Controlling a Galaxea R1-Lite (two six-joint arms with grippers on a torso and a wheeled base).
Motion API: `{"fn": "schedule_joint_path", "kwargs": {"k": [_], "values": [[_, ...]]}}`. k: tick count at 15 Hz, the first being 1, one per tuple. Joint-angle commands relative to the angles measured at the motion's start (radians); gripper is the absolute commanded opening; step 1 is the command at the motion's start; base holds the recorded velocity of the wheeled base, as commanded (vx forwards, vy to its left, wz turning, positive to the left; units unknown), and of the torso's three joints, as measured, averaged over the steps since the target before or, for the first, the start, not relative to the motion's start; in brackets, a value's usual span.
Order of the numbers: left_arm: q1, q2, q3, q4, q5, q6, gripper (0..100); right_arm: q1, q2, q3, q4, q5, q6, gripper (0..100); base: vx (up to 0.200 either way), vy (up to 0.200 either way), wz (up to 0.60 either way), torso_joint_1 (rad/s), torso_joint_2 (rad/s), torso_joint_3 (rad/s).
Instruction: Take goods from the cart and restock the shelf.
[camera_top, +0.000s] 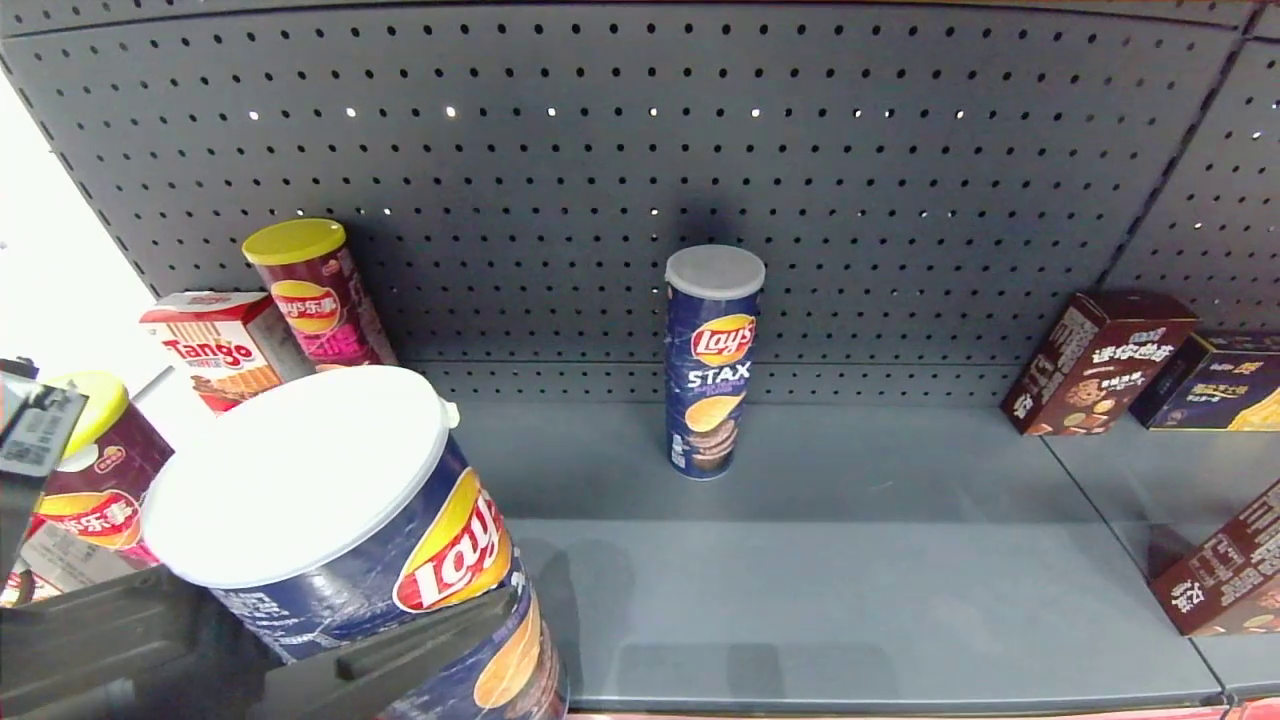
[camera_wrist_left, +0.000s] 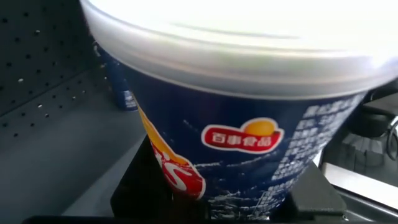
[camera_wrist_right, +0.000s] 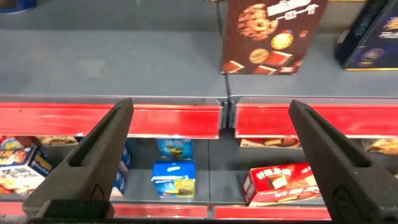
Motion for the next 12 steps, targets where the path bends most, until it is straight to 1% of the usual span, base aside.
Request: {"fn": "schedule_joint_path", "kwargs": {"k": [1,3,4,5,6,8,9,10,11,12], "values": [[-0.001,-0.001,0.004,-0.001,-0.001,-0.001,0,0.000,0.002,0.000,0.000,0.001,0.000,100,0.000,0.000,0.00,0.000,0.00,0.000],[0.000,0.001,0.001,-0.001,-0.027,-0.003,0,0.009,0.020,-0.002,0.003,0.008,-0.003,100,0.000,0.000,0.00,0.000,0.00,0.000],[0.000,0.002,-0.002,-0.001,-0.035,-0.003,0,0.011,0.035,-0.049,0.004,0.027,-0.009,100,0.000,0.000,0.00,0.000,0.00,0.000],[0.002,0.010,-0.011,-0.001,-0.035,-0.004,0,0.026,0.213,-0.255,0.007,0.077,0.001,100,0.000,0.000,0.00,0.000,0.00,0.000],[0.003,0.015,-0.004,-0.001,-0.035,-0.006,0,0.051,0.342,-0.314,-0.003,0.120,0.001,100,0.000,0.000,0.00,0.000,0.00,0.000],[0.006,0.013,0.002,-0.002,-0.031,-0.006,0,0.075,0.430,-0.399,-0.043,0.127,-0.013,100,0.000,0.000,0.00,0.000,0.00,0.000],[0.011,0.010,0.004,-0.001,-0.029,-0.006,0,0.075,0.482,-0.477,-0.056,0.130,-0.052,100,0.000,0.000,0.00,0.000,0.00,0.000],[0.029,0.010,0.001,-0.001,-0.032,-0.006,0,0.078,0.540,-0.545,-0.045,0.131,-0.077,100,0.000,0.000,0.00,0.000,0.00,0.000],[0.040,0.010,0.001,-0.001,-0.035,-0.006,0,0.098,0.637,-0.600,-0.046,0.160,-0.094,100,0.000,0.000,0.00,0.000,0.00,0.000],[0.042,0.008,0.001,-0.001,-0.037,-0.007,0,0.127,0.684,-0.607,-0.069,0.196,-0.112,100,0.000,0.000,0.00,0.000,0.00,0.000]]}}
